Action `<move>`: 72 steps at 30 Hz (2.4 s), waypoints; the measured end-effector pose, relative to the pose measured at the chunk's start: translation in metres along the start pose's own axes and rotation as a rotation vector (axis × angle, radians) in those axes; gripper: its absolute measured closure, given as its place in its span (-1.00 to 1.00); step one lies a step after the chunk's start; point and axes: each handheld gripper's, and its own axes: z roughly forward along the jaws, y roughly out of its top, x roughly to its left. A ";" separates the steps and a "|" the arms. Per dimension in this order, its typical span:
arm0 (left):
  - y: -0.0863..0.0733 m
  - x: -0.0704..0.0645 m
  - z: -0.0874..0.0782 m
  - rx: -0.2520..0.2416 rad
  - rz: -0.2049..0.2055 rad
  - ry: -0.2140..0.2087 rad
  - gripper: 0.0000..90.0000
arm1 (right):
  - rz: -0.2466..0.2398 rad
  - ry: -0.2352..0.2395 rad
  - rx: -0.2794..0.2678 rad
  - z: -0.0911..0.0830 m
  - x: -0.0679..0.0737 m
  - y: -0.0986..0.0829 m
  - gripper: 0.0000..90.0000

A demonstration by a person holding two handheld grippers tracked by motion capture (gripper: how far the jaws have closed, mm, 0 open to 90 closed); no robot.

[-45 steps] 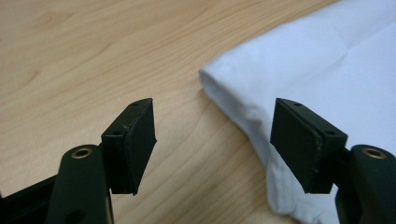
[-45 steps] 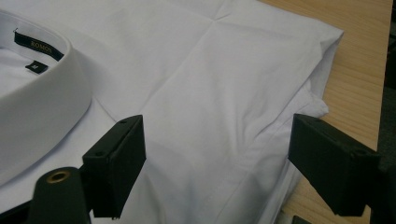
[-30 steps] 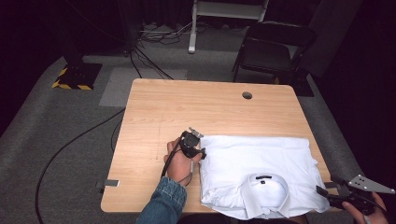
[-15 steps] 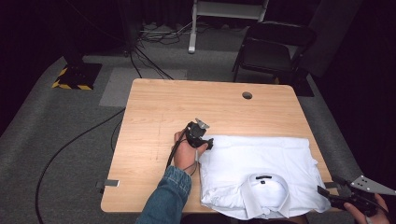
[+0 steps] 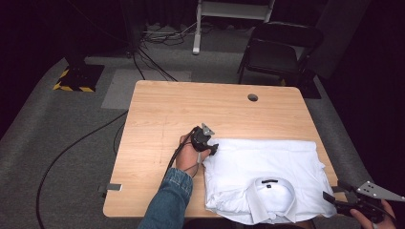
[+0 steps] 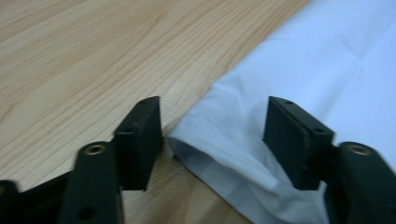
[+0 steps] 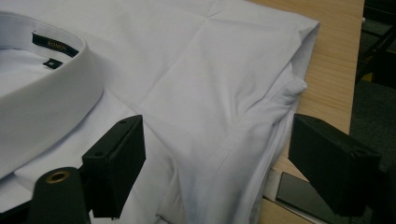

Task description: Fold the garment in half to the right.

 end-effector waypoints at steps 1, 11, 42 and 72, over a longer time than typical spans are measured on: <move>0.000 -0.002 0.000 -0.006 0.004 -0.002 0.04 | -0.003 0.003 0.000 0.001 0.001 0.000 -0.58; -0.001 -0.010 -0.001 -0.017 -0.042 -0.021 0.88 | -0.021 0.016 -0.010 0.001 0.009 0.009 -0.58; -0.001 -0.016 0.000 -0.019 0.002 0.018 0.87 | -0.034 0.068 -0.047 0.028 0.075 0.076 -0.59; -0.001 -0.011 0.000 -0.019 -0.034 -0.018 0.86 | -0.076 0.077 -0.046 0.056 0.123 0.106 -0.59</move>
